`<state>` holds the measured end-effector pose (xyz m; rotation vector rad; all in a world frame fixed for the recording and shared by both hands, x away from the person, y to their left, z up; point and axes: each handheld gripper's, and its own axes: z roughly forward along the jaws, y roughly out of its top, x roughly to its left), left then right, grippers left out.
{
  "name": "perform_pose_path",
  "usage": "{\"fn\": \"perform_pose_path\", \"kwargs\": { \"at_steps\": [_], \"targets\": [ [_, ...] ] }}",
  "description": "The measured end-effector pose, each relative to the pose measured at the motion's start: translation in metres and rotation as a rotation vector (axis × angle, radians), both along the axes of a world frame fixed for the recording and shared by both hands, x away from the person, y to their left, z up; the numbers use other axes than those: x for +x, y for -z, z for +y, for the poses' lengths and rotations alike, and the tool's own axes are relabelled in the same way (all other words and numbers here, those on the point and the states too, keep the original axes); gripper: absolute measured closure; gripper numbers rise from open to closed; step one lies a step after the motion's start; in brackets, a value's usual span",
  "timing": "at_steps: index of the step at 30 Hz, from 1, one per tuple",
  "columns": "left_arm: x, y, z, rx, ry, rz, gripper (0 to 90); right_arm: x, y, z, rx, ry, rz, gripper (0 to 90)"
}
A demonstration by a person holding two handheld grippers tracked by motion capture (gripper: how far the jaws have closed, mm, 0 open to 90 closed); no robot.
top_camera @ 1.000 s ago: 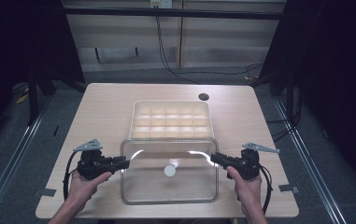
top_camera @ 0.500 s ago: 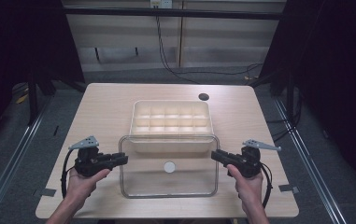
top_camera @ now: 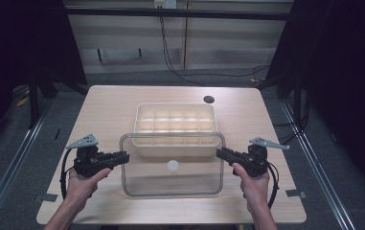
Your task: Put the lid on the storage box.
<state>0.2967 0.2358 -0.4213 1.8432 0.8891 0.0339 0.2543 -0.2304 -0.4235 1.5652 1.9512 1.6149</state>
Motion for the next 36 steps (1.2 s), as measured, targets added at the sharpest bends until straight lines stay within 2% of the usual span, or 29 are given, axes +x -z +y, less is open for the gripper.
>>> {"fn": "perform_pose_path", "kwargs": {
  "at_steps": [7, 23, 28, 36],
  "targets": [
    [0.005, -0.008, 0.000, -0.015, -0.010, -0.012, 73.7, 0.005, -0.005, 0.000, 0.014, 0.002, -0.006, 70.5],
    [0.027, -0.039, -0.008, -0.017, -0.015, -0.047, 74.0, 0.024, -0.026, -0.007, 0.029, 0.026, -0.038, 70.2],
    [0.035, -0.049, -0.008, -0.018, -0.025, -0.059, 74.0, 0.035, -0.035, -0.006, 0.029, 0.025, -0.048, 70.1],
    [0.047, -0.054, -0.002, -0.014, -0.045, -0.063, 73.9, 0.051, -0.043, 0.000, 0.020, 0.025, -0.054, 69.8]
  ]
}}
